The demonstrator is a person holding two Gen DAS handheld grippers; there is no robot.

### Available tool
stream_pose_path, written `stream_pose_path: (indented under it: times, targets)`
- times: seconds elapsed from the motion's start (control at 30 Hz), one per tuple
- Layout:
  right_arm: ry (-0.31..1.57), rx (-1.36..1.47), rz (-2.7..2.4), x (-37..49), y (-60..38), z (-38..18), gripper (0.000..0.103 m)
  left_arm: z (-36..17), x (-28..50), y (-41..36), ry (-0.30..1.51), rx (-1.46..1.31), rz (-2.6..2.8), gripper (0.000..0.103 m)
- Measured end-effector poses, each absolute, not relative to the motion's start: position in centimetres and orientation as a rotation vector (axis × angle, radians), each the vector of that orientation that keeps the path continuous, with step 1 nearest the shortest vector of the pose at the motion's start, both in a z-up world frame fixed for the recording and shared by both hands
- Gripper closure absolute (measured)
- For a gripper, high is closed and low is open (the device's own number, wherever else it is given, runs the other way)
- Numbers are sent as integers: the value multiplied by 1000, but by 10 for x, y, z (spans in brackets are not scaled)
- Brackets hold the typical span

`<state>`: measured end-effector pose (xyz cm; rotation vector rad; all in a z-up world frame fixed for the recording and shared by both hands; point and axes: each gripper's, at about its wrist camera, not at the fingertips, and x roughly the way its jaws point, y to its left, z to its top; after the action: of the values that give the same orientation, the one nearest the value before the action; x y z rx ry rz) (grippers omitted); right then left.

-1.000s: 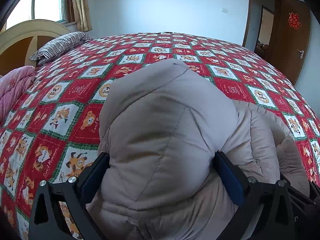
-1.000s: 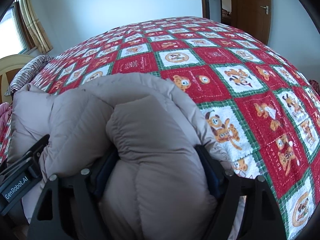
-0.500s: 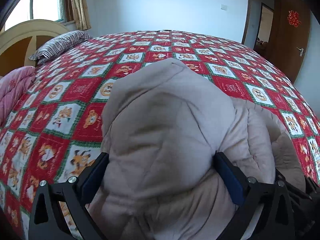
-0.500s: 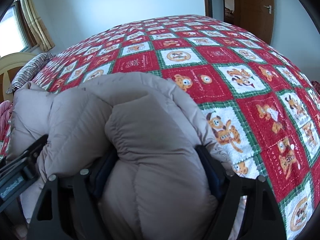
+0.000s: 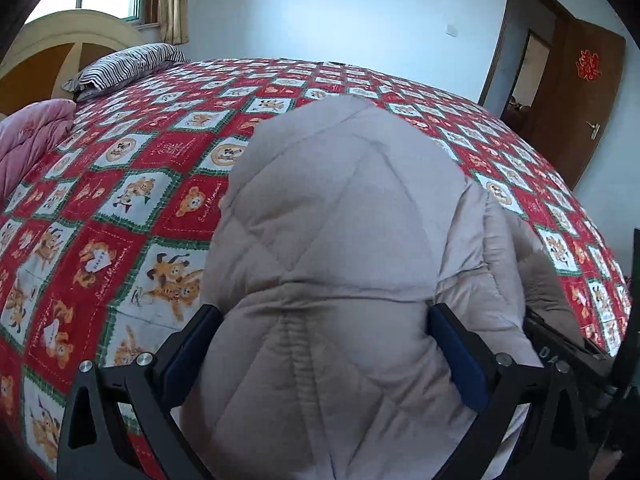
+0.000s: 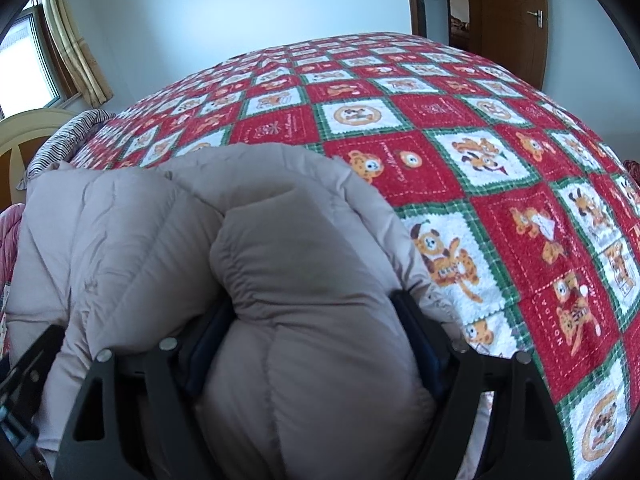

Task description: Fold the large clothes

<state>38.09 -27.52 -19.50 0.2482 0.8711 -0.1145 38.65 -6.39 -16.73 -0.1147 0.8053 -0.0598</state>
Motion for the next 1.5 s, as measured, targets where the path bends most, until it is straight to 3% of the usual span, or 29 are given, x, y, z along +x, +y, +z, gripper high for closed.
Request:
stream_pose_path:
  times: [0.27,0.53,0.63,1.13,1.27,1.5]
  targets:
    - [883,277,-87,382,-280,-194,20,-170,390,-63,830,-117,-81,0]
    - [782,306,-19,342,-298,-178,15,-148,324,-32,727,-106,-66,1]
    - [714,306,-63,325,-300,-170,0,-166,335,-19,786,-184,-95,1]
    - [861,485,68,342,-323,-201,0,-181,361,-38,849,-136,-116,0]
    - [822,471,101,331,-314,-201,11,-182,359,-40,834,-150,-110,0]
    - [847,485,128,336,-317,-204,10,-189,372,-35,877,-255,-185,0]
